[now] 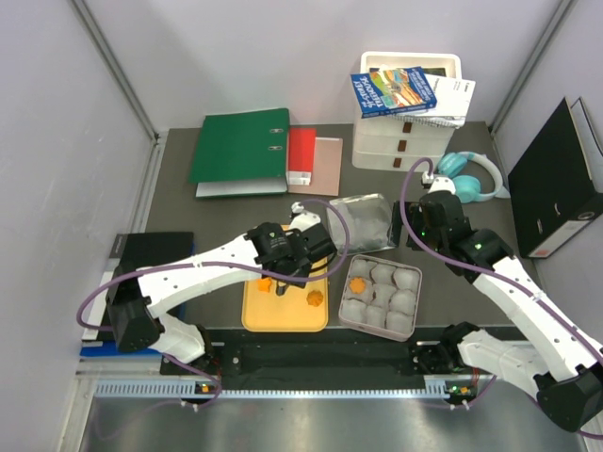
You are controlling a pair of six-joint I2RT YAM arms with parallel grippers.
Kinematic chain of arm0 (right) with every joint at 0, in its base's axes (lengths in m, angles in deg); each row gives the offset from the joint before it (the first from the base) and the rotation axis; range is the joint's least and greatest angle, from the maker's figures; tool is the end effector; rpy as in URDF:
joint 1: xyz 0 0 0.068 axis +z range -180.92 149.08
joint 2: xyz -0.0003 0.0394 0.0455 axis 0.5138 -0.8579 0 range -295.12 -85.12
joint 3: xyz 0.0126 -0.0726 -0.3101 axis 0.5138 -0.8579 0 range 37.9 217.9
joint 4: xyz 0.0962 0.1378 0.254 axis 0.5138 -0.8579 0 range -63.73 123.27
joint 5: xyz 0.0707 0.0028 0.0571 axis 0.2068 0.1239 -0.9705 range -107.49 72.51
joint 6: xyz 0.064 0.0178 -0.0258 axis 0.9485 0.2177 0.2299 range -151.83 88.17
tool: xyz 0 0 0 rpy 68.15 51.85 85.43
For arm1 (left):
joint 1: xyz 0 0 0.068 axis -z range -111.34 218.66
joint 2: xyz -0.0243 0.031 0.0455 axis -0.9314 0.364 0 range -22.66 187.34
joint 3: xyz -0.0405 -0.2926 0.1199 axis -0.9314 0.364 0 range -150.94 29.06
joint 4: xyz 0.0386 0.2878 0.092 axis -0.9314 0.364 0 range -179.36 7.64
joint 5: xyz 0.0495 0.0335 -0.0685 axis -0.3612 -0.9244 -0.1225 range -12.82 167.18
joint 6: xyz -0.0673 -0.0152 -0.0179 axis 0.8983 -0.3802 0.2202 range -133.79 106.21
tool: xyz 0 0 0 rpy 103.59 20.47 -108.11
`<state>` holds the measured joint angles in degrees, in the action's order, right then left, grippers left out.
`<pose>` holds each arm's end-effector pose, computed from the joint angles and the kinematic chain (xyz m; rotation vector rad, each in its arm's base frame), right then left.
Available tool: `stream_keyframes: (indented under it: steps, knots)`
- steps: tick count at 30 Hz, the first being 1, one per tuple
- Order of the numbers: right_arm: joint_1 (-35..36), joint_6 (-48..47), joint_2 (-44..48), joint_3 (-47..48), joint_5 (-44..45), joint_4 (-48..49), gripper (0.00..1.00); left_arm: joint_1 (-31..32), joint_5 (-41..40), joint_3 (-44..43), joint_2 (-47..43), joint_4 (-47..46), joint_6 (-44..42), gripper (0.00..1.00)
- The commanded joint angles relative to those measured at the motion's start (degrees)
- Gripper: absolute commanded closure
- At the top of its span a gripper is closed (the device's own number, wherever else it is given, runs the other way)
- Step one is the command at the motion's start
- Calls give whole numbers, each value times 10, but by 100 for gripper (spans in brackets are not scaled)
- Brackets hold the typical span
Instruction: Pack the cookies
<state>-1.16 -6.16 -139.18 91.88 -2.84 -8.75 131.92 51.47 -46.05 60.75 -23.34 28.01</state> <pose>0.2026 0.0989 0.3374 0.0487 2.2851 0.2117 0.1643 -0.2696 0.3180 0.4072 2.5912 0.0775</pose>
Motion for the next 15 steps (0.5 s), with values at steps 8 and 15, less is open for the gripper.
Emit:
stream_keyframes:
  steps: [8, 15]
  knots:
    - [4, 7, -3, 2, -1, 16, 1, 0, 37, 54, -5, -53, -5, 47]
    - [4, 7, -3, 3, 0, 18, 1, 0, 43, 60, -5, -60, -13, 56]
